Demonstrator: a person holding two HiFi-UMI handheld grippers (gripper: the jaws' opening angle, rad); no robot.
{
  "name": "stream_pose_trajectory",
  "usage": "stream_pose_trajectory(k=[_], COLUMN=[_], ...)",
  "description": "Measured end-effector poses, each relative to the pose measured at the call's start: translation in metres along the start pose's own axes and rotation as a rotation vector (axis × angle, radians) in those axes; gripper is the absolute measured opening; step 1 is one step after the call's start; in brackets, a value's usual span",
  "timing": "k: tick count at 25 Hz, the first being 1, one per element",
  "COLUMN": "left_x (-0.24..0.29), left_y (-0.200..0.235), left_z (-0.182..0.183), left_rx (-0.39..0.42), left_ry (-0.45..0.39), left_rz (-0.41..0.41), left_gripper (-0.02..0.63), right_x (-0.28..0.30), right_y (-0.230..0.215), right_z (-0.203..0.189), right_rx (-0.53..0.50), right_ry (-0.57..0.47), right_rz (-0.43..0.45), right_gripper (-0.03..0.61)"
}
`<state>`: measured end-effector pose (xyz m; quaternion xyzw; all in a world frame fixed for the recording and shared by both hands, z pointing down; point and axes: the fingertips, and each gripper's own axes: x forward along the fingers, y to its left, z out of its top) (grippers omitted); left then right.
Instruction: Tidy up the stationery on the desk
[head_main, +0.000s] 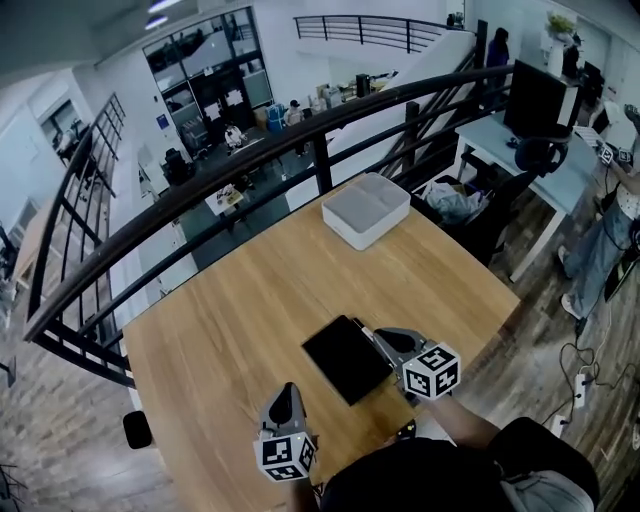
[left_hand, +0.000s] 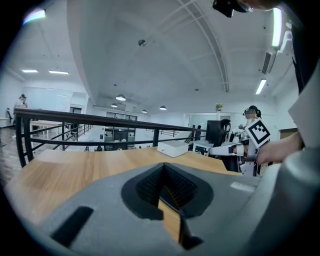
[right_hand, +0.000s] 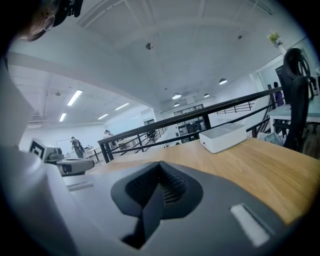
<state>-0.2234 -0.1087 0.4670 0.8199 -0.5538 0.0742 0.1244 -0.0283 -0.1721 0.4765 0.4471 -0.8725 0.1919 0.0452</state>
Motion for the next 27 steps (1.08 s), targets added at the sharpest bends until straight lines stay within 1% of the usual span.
stream_pose_trajectory(k=[4, 16, 27], left_x=[0.003, 0.013, 0.013], left_y=[-0.002, -0.013, -0.01], left_z=[0.0, 0.003, 0.004], left_rx=[0.003, 0.017, 0.02], left_ry=[0.004, 0.013, 0.02], left_rz=[-0.023, -0.082, -0.08], left_gripper=[-0.003, -0.002, -0.003], right_x=[-0.005, -0.016, -0.016], right_y=[0.003, -0.003, -0.001], right_z=[0.002, 0.005, 0.007], right_rx=[-0.015, 0.009, 0.018], right_ry=[0.002, -0.01, -0.015], right_rz=[-0.007, -0.037, -0.035], right_gripper=[0.008, 0.008, 0.008])
